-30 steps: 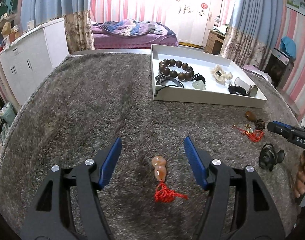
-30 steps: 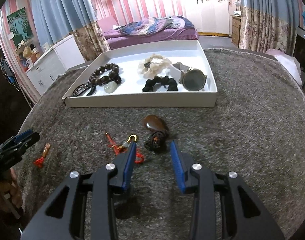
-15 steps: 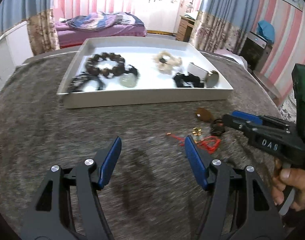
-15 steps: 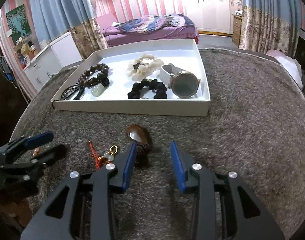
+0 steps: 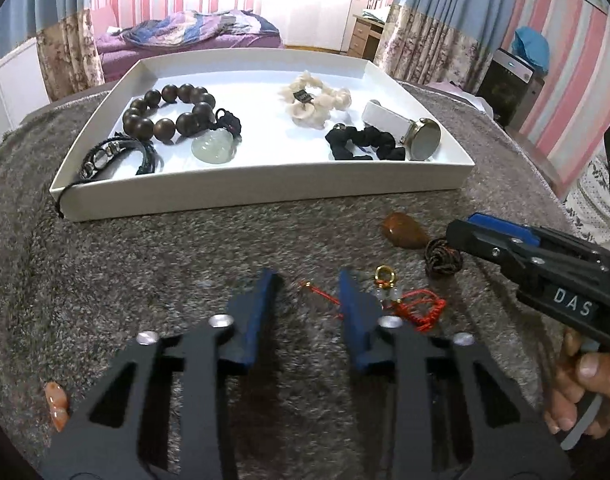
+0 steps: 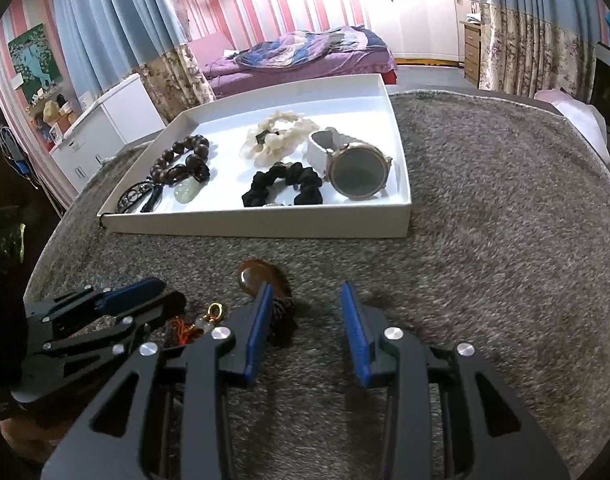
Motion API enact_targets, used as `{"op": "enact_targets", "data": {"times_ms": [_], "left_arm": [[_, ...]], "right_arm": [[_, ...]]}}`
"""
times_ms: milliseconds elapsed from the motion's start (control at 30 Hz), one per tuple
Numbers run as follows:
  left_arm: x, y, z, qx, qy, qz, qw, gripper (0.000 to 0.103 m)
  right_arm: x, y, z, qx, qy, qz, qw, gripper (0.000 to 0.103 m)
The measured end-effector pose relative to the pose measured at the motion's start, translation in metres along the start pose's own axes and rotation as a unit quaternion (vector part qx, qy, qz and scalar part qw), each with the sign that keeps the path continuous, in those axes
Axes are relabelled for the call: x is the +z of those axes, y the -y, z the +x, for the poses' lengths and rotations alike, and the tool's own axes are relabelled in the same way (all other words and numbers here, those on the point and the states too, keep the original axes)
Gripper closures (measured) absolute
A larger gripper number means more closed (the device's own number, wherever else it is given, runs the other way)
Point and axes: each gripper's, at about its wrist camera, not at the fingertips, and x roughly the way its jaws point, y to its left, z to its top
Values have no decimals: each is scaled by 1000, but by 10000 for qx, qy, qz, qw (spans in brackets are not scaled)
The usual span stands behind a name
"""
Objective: Organize jewelry
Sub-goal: 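Grasp the brown stone pendant with the right tool while the left tool grasps the red-string gold charm, then carry the brown stone pendant in the right tool while the left tool carries the charm to the tray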
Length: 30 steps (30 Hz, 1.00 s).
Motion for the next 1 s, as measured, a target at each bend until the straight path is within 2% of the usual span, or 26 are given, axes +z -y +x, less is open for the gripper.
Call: {"op": "enact_targets", "data": {"times_ms": [100,167,333,433,533,1000], "left_arm": [[-1,-3,1,-17,41,-17,10000,100],[-2,-4,2,-40,55,-38,10000,101],[-3,6,-8,-93,234,222,9994,102],[-5,6,-7,-135,182,231,9995,102],[-4,0,-11,-147,253,119,9995,102],[18,-15,-70,-311,889,50,9955,102]], "right_arm": [[-1,-2,1,-6,-8,-89,10000,67],[-2,-5,1,12,-30,-141,9999,67],[-5,-12,7,183,-168,-220,9994,68],[-7,-17,8,249,-180,-323,9990,83],[-7,-18,6,303,-139,-301,9990,88],[13,-18,-29,461,301,-184,9983,92]]}}
